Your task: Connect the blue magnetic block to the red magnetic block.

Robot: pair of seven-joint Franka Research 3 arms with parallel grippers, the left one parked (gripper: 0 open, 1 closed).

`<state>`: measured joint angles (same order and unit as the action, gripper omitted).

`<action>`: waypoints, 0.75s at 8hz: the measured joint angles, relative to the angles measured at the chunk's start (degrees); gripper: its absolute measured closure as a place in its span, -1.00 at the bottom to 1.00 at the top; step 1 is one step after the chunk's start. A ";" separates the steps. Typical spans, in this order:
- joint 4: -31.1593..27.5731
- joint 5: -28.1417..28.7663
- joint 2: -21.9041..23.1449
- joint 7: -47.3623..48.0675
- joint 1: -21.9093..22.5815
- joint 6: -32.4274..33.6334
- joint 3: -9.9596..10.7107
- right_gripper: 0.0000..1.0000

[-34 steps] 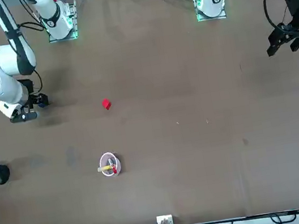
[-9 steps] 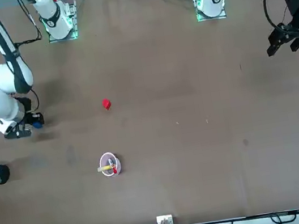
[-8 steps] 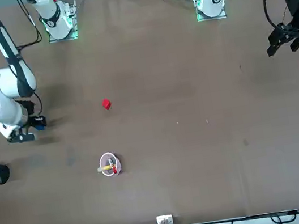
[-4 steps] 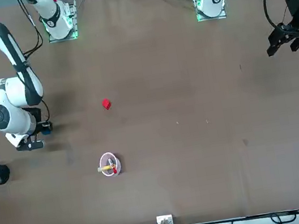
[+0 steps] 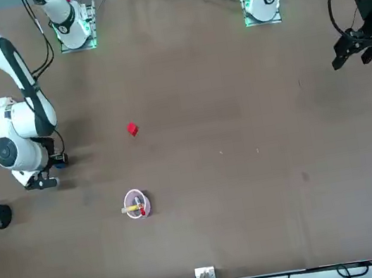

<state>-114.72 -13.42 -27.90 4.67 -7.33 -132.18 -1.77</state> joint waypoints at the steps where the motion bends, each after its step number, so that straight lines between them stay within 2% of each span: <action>1: 0.06 0.03 -0.26 0.02 -0.01 0.01 0.03 -0.26; 2: 0.06 0.03 -0.46 0.03 -0.02 0.02 0.05 -0.52; 3: 0.09 0.04 -0.57 0.04 -0.03 0.04 0.07 -0.60; 4: 0.34 0.03 -0.58 0.03 -0.02 0.14 0.07 -0.90; 5: 1.46 0.09 -0.42 0.03 0.02 1.78 -0.20 -1.00; 6: 4.02 0.96 0.20 0.03 0.11 6.74 -1.31 -1.00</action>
<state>-110.70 -12.46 -27.70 4.71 -7.22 -125.43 -3.08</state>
